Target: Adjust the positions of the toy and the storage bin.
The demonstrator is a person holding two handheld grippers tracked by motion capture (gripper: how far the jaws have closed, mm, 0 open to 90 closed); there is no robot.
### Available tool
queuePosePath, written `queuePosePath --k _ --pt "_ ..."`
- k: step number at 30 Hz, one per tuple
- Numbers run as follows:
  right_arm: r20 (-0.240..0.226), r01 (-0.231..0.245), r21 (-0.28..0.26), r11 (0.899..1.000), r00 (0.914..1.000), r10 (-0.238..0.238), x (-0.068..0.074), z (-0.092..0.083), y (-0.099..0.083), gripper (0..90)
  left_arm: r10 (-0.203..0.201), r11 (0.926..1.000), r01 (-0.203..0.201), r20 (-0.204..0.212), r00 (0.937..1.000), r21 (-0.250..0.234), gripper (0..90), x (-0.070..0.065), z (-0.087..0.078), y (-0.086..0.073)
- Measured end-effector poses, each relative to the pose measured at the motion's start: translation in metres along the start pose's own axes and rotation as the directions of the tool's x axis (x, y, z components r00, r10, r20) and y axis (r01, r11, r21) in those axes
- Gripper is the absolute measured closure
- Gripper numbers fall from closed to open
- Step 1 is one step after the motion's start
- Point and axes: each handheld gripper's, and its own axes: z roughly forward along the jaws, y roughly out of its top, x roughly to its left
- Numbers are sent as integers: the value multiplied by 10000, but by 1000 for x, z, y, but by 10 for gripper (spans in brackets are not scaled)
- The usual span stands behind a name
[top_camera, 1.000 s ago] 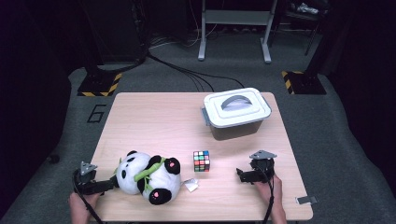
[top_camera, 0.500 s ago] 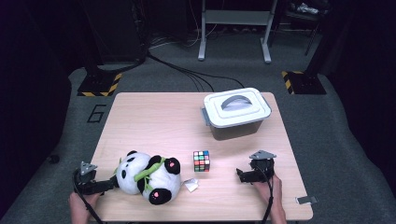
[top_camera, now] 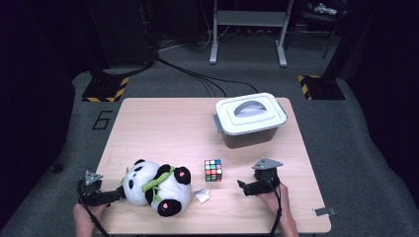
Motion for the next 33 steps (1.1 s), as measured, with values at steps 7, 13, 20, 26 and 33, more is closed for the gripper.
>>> queuePosePath --k 7,13,20,26,33 --pt "-885 926 71 9957 9919 -916 21 19 22 0 3 10000 -3 2 10000 -1 0 0 0 0" --pt "-1289 1284 18 9917 9835 -1271 28 31 32 0 14 10000 -14 -3 10000 -13 0 0 0 0" --pt "-1676 1726 -24 9850 9710 -1705 32 43 41 0 -8 10000 8 24 10000 -8 0 0 0 0" --pt "-2002 1995 -105 9798 9596 -1976 37 54 51 0 -3 10000 3 25 10000 -7 0 0 0 0" --pt "-2348 2479 -150 9687 9408 -2444 40 66 64 9 -9 10000 9 32 10000 -5 0 0 0 0"
